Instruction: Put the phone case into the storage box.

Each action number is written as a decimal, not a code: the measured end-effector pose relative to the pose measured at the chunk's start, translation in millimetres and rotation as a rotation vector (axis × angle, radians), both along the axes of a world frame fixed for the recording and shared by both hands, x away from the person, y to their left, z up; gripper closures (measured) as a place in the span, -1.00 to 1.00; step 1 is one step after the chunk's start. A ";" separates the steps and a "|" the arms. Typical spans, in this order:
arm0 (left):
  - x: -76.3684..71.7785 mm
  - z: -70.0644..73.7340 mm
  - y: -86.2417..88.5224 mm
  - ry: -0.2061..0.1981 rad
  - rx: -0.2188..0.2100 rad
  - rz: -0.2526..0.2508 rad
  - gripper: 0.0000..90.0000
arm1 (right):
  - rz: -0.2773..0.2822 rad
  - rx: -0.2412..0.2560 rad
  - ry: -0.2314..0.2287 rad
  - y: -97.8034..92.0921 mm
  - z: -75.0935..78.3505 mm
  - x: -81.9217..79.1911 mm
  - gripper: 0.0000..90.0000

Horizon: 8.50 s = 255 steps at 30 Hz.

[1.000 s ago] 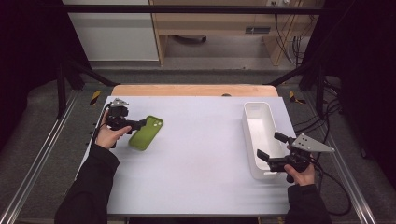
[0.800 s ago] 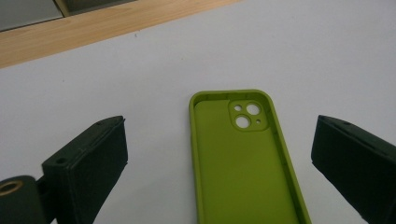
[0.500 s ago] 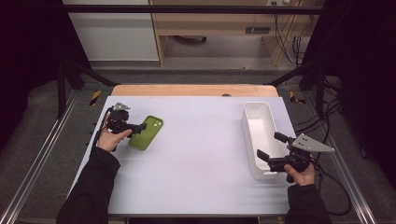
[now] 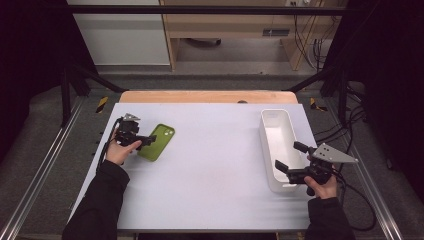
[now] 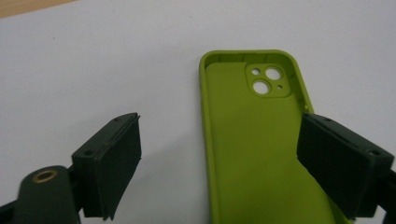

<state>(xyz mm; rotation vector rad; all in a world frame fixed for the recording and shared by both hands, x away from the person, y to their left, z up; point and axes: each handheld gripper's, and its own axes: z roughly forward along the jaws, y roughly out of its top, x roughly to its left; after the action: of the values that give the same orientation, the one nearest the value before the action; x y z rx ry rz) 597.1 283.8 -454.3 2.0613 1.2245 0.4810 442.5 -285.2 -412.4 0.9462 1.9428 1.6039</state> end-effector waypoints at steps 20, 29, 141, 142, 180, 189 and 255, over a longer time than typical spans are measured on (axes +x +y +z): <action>-2.3 -9.5 1.1 -0.006 0.019 0.056 -0.14 | 0.001 0.002 -0.001 -0.4 0.2 -0.1 -0.99; -3.9 -11.2 -2.7 -0.004 0.053 0.050 0.13 | -0.002 0.002 -0.001 -0.8 0.4 -0.2 -0.99; -65.9 41.6 -19.3 -0.122 -0.011 -0.068 0.96 | 0.004 0.005 -0.004 -0.6 1.4 -1.1 -0.99; -67.3 42.7 -19.7 -0.126 -0.014 -0.071 0.96 | 0.004 0.004 -0.003 -0.5 1.5 -1.3 -0.99; -108.1 67.4 -77.2 -0.216 0.016 -0.245 0.96 | 0.023 -0.013 0.005 4.6 1.0 -0.9 -0.99; -114.7 69.3 -89.3 -0.228 0.026 -0.282 0.96 | 0.029 -0.020 0.001 7.9 2.7 -1.5 -0.99; -145.3 70.5 -143.9 -0.298 0.101 -0.471 0.96 | 0.141 -0.131 0.070 83.3 22.3 3.3 -0.99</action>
<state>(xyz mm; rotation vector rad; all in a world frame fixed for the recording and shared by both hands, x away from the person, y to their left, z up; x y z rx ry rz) 451.9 139.9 -383.8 2.1754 0.5272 0.6030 445.7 -201.9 -390.1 0.8404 2.1764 1.5144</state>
